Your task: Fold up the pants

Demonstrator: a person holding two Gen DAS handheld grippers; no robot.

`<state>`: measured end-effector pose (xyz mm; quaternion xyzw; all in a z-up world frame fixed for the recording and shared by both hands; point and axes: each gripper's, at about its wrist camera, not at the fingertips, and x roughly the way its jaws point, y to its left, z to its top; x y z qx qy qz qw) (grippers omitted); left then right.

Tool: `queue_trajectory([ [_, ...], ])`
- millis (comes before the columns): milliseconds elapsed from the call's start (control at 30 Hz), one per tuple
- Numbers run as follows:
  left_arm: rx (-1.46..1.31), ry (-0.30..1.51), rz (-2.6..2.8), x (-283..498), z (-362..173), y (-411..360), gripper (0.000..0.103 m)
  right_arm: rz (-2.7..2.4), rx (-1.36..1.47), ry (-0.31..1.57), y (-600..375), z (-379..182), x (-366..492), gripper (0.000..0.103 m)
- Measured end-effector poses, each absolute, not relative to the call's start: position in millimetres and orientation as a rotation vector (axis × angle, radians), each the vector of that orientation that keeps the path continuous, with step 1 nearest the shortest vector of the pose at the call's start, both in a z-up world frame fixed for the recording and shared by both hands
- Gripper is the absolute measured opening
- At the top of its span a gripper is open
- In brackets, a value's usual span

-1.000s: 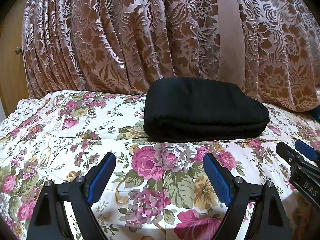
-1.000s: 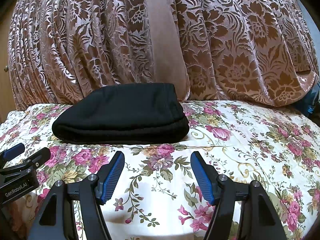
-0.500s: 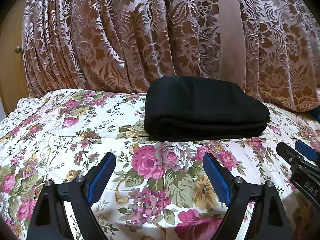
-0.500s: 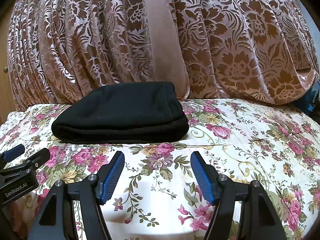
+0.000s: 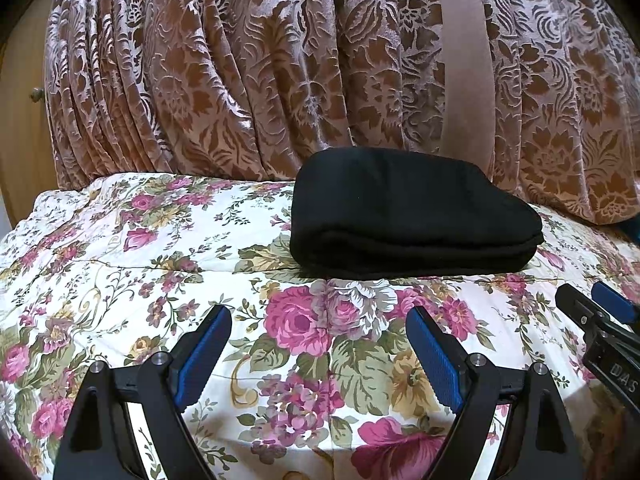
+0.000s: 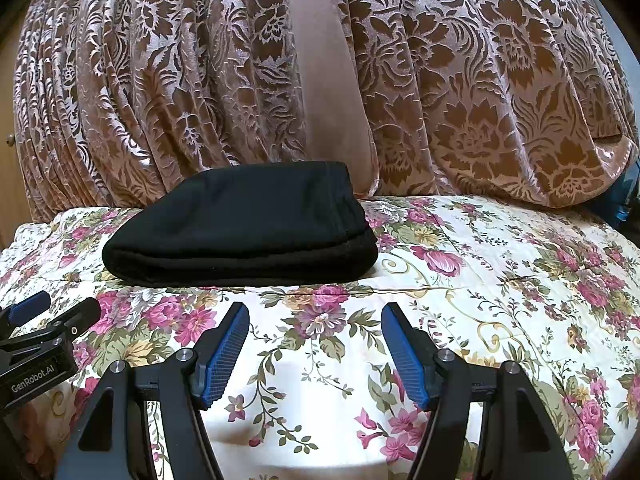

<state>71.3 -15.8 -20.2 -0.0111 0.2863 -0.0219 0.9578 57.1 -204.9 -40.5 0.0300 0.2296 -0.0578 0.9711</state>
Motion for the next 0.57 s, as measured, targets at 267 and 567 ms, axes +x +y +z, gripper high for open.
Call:
queue_trajectory([
  [267, -0.025, 0.585, -0.045, 71.4, -20.9, -14.9, 0.089, -0.116, 0.061, 0.466, -205.0, -40.2, 57.2, 0.069],
  [567, -0.034, 0.633, -0.043, 77.5, -25.7, -12.9, 0.089, -0.114, 0.065, 0.48, -206.3, -42.6, 59.9, 0.069],
])
